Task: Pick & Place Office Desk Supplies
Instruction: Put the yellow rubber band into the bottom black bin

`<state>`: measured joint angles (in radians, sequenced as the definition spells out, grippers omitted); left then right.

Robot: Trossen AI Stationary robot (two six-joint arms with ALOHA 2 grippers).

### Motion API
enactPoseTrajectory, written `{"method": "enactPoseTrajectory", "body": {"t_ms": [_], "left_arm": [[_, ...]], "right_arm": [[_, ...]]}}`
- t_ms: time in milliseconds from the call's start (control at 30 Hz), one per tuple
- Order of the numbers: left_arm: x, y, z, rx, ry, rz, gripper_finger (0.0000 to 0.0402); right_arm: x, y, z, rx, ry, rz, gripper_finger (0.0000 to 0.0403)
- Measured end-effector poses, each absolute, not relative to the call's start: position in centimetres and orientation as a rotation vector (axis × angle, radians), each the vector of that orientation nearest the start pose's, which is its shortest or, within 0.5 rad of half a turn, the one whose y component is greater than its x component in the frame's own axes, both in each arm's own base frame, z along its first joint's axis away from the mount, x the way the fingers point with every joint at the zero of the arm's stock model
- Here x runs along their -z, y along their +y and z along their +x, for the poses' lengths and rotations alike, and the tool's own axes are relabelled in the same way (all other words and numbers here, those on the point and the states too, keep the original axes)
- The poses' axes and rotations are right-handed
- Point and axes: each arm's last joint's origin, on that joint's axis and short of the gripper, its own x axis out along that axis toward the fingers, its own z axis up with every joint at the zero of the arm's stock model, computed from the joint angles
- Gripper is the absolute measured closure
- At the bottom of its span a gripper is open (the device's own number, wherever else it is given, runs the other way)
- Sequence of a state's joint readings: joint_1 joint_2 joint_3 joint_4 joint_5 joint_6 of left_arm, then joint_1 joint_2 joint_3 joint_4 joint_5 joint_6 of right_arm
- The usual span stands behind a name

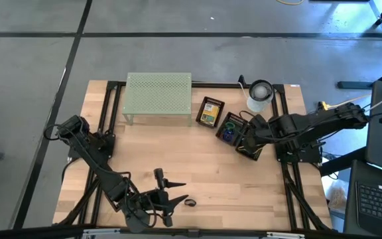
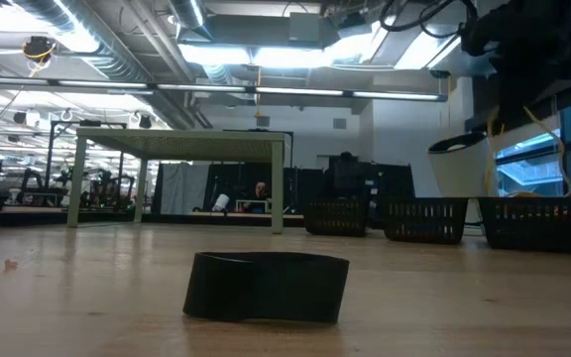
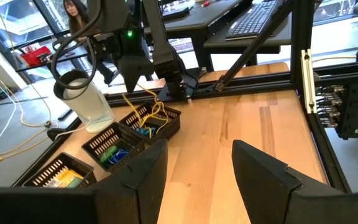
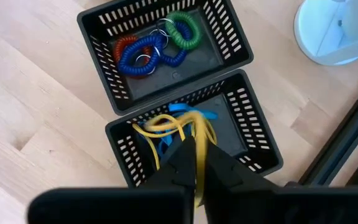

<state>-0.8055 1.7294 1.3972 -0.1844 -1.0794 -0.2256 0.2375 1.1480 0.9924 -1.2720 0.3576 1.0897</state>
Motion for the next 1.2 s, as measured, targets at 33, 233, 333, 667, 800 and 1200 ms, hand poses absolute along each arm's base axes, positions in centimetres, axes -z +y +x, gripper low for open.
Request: {"method": "enactPoseTrajectory", "body": {"t_ms": [33,233,333,667,800,1200], "left_arm": [[-30.1,-25.9,28.4,-0.297,0.272,0.196,0.0227],[-30.1,-25.9,28.4,-0.295,0.272,0.196,0.0227],[-30.1,-25.9,28.4,-0.295,0.272,0.196,0.0227],[-30.0,-25.9,28.4,-0.298,0.27,0.173,0.0227],[-29.4,-25.9,28.2,-0.251,0.323,0.092,0.0226],[-25.4,-26.9,25.2,0.055,0.973,-0.282,0.0204]], "right_arm": [[-27.1,3.2,17.4,0.795,1.125,0.501,0.0379],[-27.0,3.2,17.5,0.799,1.137,0.498,0.0353],[-27.0,3.2,17.4,0.8,1.141,0.496,0.0344],[-27.0,3.2,17.4,0.801,1.142,0.495,0.03],[-27.0,3.3,17.7,0.774,1.126,0.525,0.0287],[-27.5,4.7,19.3,0.628,0.993,0.575,0.0284]]}}
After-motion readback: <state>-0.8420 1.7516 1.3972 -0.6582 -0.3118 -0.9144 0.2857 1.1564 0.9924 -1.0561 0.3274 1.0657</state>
